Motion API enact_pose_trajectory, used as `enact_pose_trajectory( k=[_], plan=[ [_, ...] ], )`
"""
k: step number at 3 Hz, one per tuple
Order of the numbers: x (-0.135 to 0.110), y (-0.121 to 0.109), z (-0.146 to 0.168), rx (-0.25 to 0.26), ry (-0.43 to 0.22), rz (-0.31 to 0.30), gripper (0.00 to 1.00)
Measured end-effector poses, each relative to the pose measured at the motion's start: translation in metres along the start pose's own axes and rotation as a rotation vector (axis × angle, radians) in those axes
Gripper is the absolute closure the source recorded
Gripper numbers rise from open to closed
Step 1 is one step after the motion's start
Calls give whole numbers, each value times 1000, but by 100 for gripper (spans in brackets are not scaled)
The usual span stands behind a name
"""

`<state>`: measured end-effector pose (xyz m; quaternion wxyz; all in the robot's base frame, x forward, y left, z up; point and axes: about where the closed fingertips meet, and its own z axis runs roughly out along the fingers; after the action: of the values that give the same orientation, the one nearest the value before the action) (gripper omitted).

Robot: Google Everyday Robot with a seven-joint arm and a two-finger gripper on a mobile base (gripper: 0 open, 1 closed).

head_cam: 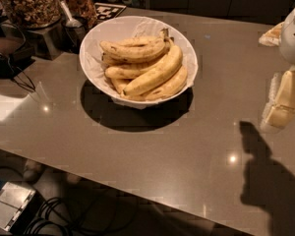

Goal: Pick banana from white bowl

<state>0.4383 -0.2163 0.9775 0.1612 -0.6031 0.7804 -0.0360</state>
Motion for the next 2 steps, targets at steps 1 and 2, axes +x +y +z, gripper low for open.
enact_pose_trajectory(
  k=[1, 2],
  plan=[
    [0, 0, 0, 0, 0, 0, 0],
    [-4, -2, -4, 26, 13, -11, 0]
  ],
)
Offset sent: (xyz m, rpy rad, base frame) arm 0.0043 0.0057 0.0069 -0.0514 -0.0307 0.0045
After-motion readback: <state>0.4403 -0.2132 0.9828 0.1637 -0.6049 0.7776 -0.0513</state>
